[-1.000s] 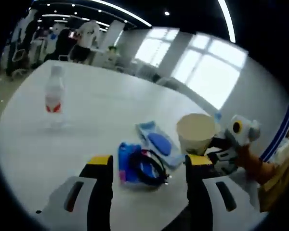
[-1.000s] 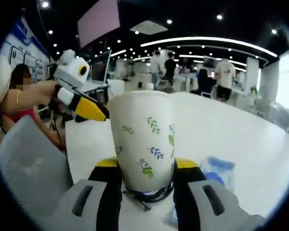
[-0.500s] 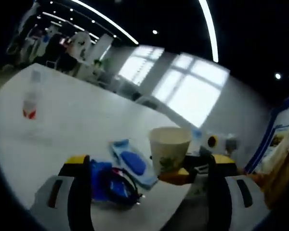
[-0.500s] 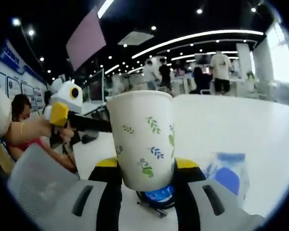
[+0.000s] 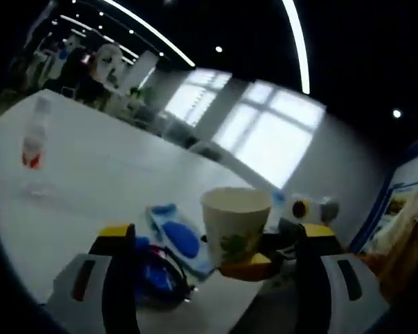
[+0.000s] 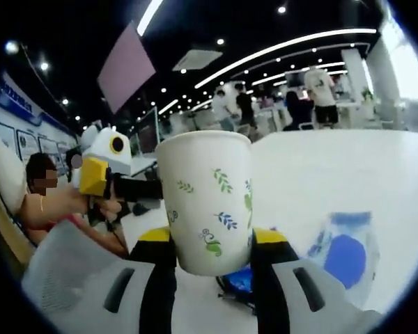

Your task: Arrange the tabletop items into an orderly group along one side of the table until the central work area is clear of visible clutter.

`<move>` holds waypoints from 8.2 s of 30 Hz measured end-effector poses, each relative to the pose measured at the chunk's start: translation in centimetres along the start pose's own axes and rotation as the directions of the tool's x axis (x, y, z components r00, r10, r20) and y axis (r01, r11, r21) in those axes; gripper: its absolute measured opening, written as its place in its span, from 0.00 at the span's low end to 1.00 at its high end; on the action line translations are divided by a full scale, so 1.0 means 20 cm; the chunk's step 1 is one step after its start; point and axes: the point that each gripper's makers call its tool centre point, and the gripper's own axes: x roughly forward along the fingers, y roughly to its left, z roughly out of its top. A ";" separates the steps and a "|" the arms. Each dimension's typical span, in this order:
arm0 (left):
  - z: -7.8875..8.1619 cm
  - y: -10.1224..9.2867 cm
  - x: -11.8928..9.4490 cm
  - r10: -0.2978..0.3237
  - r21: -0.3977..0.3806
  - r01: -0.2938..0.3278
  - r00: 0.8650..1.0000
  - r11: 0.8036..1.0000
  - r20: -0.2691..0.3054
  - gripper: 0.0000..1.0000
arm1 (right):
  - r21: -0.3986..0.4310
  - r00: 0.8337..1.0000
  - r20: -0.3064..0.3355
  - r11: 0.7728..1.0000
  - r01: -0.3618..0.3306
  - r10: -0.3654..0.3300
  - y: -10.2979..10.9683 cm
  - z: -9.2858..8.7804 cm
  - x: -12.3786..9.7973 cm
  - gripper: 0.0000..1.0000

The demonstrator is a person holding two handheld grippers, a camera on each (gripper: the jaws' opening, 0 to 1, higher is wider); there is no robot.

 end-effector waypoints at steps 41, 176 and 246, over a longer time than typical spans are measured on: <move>-0.08 -0.04 0.01 -0.054 -0.086 0.051 0.998 0.995 -0.033 0.43 | 0.031 0.997 -0.042 0.997 -0.065 0.066 0.09 -0.06 0.04 0.41; 0.21 1.32 0.29 0.605 0.329 -0.657 0.754 0.678 0.257 0.38 | 0.014 0.974 -0.213 0.997 0.079 -0.074 -0.13 -0.24 0.00 0.95; 0.00 0.76 0.27 0.385 0.498 -0.304 0.921 0.812 -0.065 0.99 | 0.233 0.930 -0.150 0.903 0.362 -0.335 -0.39 -0.19 -0.18 0.99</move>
